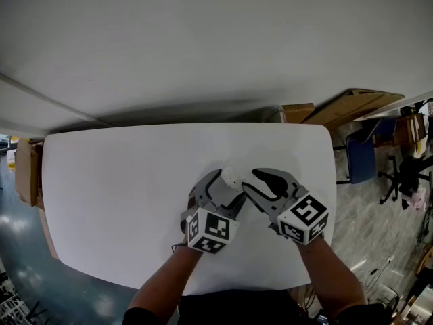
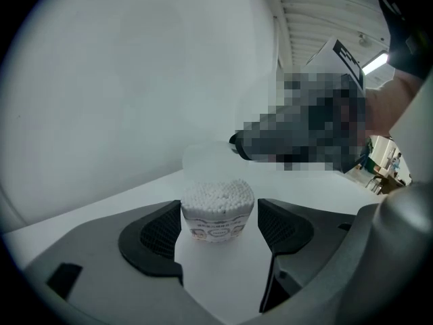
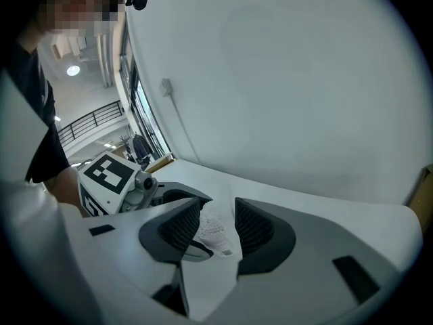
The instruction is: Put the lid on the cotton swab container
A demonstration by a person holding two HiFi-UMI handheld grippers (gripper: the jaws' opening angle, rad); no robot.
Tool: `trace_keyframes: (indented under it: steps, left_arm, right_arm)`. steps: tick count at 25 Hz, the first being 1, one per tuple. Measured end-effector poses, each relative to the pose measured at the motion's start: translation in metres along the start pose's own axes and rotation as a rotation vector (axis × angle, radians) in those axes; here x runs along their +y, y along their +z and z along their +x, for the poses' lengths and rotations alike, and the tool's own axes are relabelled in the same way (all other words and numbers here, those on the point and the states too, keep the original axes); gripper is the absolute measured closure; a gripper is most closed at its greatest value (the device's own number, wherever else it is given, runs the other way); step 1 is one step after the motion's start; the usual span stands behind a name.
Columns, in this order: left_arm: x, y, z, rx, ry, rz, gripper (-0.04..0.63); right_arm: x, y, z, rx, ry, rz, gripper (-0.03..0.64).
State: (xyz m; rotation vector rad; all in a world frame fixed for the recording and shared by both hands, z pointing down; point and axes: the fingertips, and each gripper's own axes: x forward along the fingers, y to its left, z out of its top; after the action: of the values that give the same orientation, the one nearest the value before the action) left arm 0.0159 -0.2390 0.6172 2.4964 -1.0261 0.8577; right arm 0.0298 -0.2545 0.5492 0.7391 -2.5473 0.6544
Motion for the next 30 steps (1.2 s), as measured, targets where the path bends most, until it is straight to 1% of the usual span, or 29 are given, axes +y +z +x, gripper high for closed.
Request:
trace_keyframes:
  steps: [13, 17, 21, 30]
  left_arm:
    - [0.002, -0.002, 0.002, 0.012, 0.008, 0.004, 0.245]
    - [0.001, -0.003, 0.001, 0.009, 0.012, 0.008, 0.245]
    - [0.001, -0.006, 0.000, 0.015, 0.015, 0.009, 0.245]
    - [0.001, -0.011, -0.003, 0.028, 0.009, 0.011, 0.245]
  right_arm:
    - [0.019, -0.003, 0.000, 0.009, 0.036, 0.014, 0.495]
    - [0.026, -0.004, 0.002, 0.016, 0.047, 0.014, 0.538]
    - [0.028, -0.009, 0.007, 0.044, 0.050, 0.023, 0.560]
    - [0.030, -0.017, 0.016, 0.090, 0.048, 0.074, 0.571]
